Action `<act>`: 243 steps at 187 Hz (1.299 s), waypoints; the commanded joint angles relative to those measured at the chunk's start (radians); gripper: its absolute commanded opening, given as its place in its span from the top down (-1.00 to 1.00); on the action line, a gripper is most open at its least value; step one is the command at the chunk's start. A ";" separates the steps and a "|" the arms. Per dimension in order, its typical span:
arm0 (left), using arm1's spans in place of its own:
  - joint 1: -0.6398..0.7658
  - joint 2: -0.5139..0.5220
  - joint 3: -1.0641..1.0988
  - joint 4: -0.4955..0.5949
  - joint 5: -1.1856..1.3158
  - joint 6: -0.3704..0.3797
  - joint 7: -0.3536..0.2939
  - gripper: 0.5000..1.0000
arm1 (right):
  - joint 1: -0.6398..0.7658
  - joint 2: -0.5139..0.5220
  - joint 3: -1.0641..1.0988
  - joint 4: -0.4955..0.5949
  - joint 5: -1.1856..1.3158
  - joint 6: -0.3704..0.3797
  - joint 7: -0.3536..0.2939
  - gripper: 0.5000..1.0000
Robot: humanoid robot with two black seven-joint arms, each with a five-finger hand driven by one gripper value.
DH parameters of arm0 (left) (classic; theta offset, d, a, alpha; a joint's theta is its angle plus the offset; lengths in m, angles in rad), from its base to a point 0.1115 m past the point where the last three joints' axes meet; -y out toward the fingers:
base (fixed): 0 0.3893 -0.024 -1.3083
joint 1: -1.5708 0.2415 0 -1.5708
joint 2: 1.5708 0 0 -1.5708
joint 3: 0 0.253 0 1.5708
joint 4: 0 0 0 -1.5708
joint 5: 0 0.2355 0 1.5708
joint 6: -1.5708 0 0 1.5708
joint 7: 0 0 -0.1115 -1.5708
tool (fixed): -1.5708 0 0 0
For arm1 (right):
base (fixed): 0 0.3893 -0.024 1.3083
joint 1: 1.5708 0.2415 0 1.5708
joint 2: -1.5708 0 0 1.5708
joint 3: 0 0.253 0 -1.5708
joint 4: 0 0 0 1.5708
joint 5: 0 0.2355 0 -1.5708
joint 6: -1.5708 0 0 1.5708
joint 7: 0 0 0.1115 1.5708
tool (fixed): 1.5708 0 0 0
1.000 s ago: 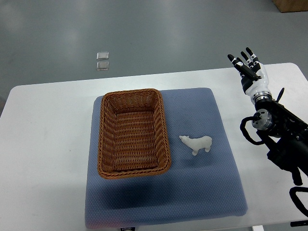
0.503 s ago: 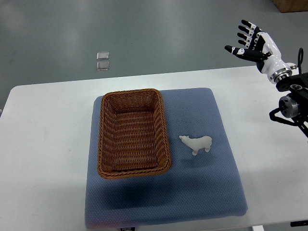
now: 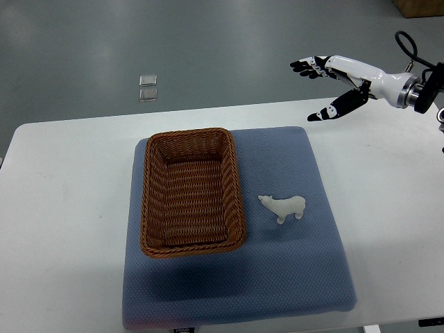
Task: Place white bear in brown basket with right hand
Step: 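Swing the right hand over the mat toward the white polar bear, then lower the right hand onto the polar bear and close fingers around it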
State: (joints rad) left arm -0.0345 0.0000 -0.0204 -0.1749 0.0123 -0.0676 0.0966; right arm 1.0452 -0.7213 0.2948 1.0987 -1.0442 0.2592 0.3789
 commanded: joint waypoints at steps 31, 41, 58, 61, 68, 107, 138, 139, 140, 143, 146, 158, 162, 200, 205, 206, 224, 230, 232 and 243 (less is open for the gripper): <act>0.001 0.000 0.000 0.000 0.000 -0.001 0.000 -1.00 | 0.096 -0.058 -0.051 0.127 -0.264 0.281 -0.002 -0.67; 0.001 0.000 0.001 0.000 0.000 0.000 0.000 -1.00 | 0.099 -0.064 -0.051 0.151 -0.283 0.307 -0.002 -0.66; -0.001 0.000 -0.001 0.000 0.000 0.000 0.000 -1.00 | 0.099 -0.069 -0.056 0.193 -0.312 0.325 -0.008 -0.64; -0.001 0.000 0.000 0.000 0.000 0.000 0.000 -1.00 | 0.099 -0.066 -0.056 0.199 -0.318 0.325 -0.017 -0.64; 0.001 0.000 -0.001 0.000 0.000 0.000 0.000 -1.00 | 0.095 -0.060 -0.056 0.204 -0.321 0.321 -0.041 -0.62; -0.001 0.000 0.001 0.000 0.000 0.000 0.000 -1.00 | 0.035 -0.037 -0.052 0.208 -0.319 0.270 -0.184 -0.49; 0.001 0.000 0.000 0.000 0.000 -0.001 0.000 -1.00 | -0.007 -0.033 -0.051 0.227 -0.315 0.282 -0.181 -0.50; 0.001 0.000 0.001 0.000 0.000 -0.001 0.000 -1.00 | -0.007 -0.033 -0.051 0.227 -0.315 0.282 -0.181 -0.50; 0.001 0.000 0.001 0.000 0.000 0.000 0.000 -1.00 | -0.008 -0.033 -0.051 0.227 -0.313 0.281 -0.181 -0.49; 0.001 0.000 -0.001 0.000 0.000 0.000 0.000 -1.00 | -0.010 -0.032 -0.051 0.227 -0.313 0.282 -0.181 -0.49; -0.001 0.000 -0.001 0.000 0.000 0.000 0.000 -1.00 | -0.014 -0.027 -0.051 0.227 -0.313 0.282 -0.179 -0.49; -0.001 0.000 0.001 0.000 0.000 0.000 0.000 -1.00 | -0.022 -0.015 -0.051 0.227 -0.313 0.284 -0.179 -0.49; 0.001 0.000 0.001 0.000 0.000 0.000 0.000 -1.00 | -0.025 -0.007 -0.051 0.227 -0.313 0.282 -0.179 -0.50; -0.001 0.000 0.001 0.000 0.000 -0.001 0.000 -1.00 | -0.065 0.049 -0.043 0.227 -0.313 0.269 -0.179 -0.51; -0.001 0.000 0.001 0.000 0.000 0.000 0.000 -1.00 | -0.065 0.052 -0.042 0.227 -0.312 0.267 -0.179 -0.50; 0.001 0.000 0.001 0.000 0.000 0.000 0.000 -1.00 | -0.066 0.054 -0.040 0.227 -0.312 0.265 -0.181 -0.50; 0.001 0.000 -0.001 0.000 0.000 -0.001 0.000 -1.00 | -0.080 0.066 -0.040 0.221 -0.316 0.239 -0.189 -0.50; -0.001 0.000 0.001 0.000 0.000 0.000 0.000 -1.00 | -0.083 0.074 -0.040 0.219 -0.319 0.226 -0.190 -0.50; 0.001 0.000 0.001 0.000 0.000 -0.001 0.000 -1.00 | -0.085 0.075 -0.040 0.217 -0.321 0.223 -0.190 -0.50; -0.001 0.000 0.001 0.000 0.000 0.000 0.000 -1.00 | -0.089 0.086 -0.040 0.214 -0.324 0.212 -0.192 -0.50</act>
State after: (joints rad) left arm -0.0343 0.0000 -0.0203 -0.1749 0.0123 -0.0681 0.0966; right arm 0.9651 -0.6523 0.2550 1.3195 -1.3615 0.4950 0.1912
